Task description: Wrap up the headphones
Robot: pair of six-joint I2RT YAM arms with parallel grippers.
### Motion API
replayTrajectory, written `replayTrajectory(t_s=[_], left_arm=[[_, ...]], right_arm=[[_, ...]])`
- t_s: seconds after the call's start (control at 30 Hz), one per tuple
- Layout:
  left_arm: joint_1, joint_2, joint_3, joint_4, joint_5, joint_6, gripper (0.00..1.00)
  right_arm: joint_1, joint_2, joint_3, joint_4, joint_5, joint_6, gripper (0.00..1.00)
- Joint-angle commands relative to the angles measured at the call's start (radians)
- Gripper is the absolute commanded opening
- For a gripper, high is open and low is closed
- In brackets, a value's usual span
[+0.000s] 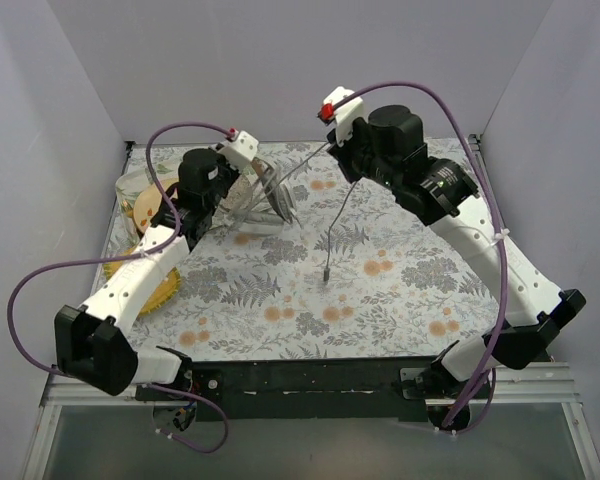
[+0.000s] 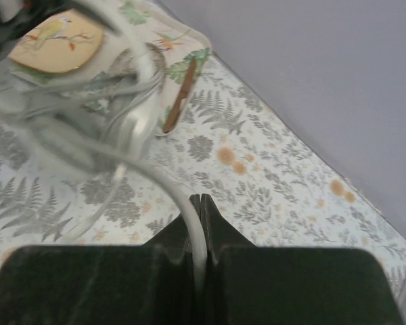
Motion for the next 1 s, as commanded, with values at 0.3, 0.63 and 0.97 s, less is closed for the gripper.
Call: replayTrajectory(t_s=[0.3, 0.63, 0.97], left_arm=[[-0.13, -0.213, 0.097, -0.494, 0.344, -0.161, 0.0], [-0.128, -0.258, 0.283, -0.686, 0.695, -0.25, 0.0], [-0.128, -0.175, 0.57, -0.657, 0.746, -0.574, 0.0]], right_arm=[[-0.346, -0.008, -0.021, 0.191, -0.08, -0.032, 0.01], [-0.417, 0.067, -0.069, 0.252, -0.426, -0.004, 0.01], [-0.392, 0.025, -0.481, 0.843, -0.885, 0.229, 0.37]])
